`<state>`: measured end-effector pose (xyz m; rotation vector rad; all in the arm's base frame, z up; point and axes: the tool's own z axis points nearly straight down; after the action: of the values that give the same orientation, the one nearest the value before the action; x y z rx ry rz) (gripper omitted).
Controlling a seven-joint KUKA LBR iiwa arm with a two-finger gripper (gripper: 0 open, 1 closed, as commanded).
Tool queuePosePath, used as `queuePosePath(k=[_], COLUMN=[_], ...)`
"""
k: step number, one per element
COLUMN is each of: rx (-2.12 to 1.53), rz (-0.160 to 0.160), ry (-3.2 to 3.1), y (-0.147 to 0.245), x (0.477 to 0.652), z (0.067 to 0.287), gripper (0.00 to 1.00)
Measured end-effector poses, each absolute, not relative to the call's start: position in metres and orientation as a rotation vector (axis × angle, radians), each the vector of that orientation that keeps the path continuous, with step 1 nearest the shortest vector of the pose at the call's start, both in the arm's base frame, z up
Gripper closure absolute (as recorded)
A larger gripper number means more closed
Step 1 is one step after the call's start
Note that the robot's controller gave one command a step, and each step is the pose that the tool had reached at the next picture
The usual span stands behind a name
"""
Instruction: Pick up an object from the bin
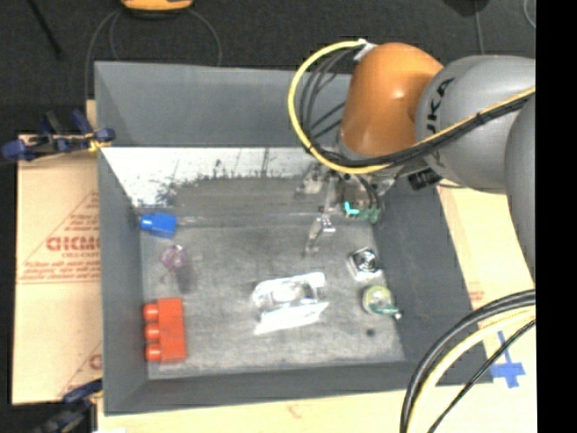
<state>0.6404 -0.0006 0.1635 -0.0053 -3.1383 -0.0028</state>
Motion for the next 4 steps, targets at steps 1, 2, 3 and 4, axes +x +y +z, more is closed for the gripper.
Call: queuePosePath(k=[1, 2, 3, 4], rx=[0.199, 0.173, 0.433, 0.291], rz=[-0.002, 0.005, 0.001, -0.003], ry=[-3.149, -3.15, -3.113, -3.131], y=[-0.008, -0.006, 0.029, 0.005], x=[0.622, 0.619, 0.536, 0.544], z=[0.137, 0.13, 0.163, 0.079], gripper=[0.0, 0.0, 0.0, 0.0])
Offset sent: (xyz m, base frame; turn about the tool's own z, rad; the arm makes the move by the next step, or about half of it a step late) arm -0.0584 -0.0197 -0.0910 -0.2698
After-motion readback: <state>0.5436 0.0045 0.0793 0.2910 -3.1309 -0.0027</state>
